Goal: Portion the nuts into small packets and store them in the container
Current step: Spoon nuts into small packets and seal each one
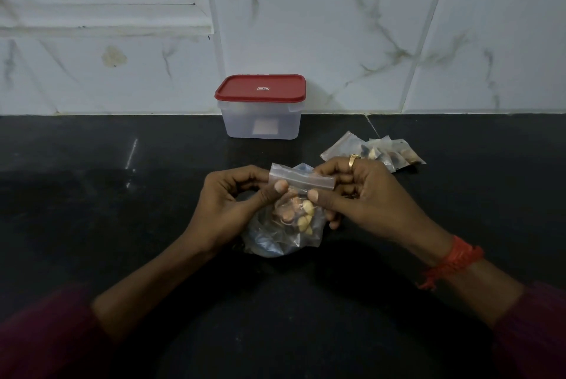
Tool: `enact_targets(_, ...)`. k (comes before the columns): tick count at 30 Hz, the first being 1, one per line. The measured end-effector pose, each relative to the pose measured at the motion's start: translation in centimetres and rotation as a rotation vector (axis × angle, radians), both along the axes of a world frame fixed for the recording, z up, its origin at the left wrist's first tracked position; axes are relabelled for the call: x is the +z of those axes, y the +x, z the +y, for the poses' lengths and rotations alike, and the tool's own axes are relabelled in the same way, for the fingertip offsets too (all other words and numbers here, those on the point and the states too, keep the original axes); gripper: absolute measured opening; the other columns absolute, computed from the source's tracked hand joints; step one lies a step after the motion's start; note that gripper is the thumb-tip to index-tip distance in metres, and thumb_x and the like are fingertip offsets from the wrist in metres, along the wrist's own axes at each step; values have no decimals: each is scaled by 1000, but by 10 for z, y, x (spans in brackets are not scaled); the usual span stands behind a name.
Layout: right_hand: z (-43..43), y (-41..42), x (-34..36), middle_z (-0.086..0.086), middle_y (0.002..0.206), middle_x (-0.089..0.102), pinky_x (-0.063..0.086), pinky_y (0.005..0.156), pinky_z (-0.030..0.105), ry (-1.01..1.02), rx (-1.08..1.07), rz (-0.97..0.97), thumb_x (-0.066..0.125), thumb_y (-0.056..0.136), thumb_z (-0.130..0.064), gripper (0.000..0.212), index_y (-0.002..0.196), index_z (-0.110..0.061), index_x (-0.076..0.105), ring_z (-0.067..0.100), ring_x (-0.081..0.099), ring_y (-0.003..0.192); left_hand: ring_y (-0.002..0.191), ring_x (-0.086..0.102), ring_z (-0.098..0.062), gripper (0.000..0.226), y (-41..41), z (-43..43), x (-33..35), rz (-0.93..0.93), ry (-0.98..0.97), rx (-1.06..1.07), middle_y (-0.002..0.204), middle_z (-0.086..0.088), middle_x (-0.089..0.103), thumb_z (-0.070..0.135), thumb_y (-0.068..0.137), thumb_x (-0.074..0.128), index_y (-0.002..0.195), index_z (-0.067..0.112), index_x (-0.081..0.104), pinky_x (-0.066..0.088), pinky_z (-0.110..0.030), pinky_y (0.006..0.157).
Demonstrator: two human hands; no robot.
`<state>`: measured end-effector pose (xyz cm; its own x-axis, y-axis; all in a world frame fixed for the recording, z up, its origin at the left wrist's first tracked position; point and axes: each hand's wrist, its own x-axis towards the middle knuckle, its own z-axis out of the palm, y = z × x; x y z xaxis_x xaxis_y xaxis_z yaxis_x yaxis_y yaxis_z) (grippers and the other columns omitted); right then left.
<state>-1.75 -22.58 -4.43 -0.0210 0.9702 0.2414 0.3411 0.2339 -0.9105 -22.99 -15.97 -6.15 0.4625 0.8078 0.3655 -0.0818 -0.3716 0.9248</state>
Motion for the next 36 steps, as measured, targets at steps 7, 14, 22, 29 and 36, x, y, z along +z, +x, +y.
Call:
enact_targets(7,-9,-12,2,-25,84,70,47,50,11,236,1,-191,72,87,-31,14,96,-40,66,2,67,63,88,74,-23,17,0,-1,2,-35,74,-25,92,-8,77,25,79,79,91,15,76,59,-28,80)
enact_targets(14,-3,-9,-7,-11,87,66,53,63,31,462,-154,-354,72,85,-43,21,98,-26,74,12,64,76,89,73,-27,23,0,-1,2,-46,46,-51,94,-12,75,28,80,75,96,11,72,60,-31,80)
enact_targets(22,0,-16,-12,-7,92,71,55,72,36,423,-126,-179,74,87,-32,19,99,-17,76,16,68,83,92,73,-25,16,1,-6,4,-39,140,-39,96,-7,76,23,84,72,95,12,74,58,-31,85)
enact_targets(29,-3,-21,-13,-1,91,74,61,64,42,359,-104,-29,75,87,-28,20,97,-11,74,18,74,72,89,73,-21,9,2,-10,8,-1,257,17,92,-4,77,16,85,74,92,11,75,57,-30,84)
enact_targets(36,-7,-26,-9,9,71,74,59,51,45,260,-19,105,72,89,-14,12,93,-3,69,25,72,55,85,71,-16,5,2,-12,10,42,330,15,89,0,75,13,86,72,91,12,73,53,-21,81)
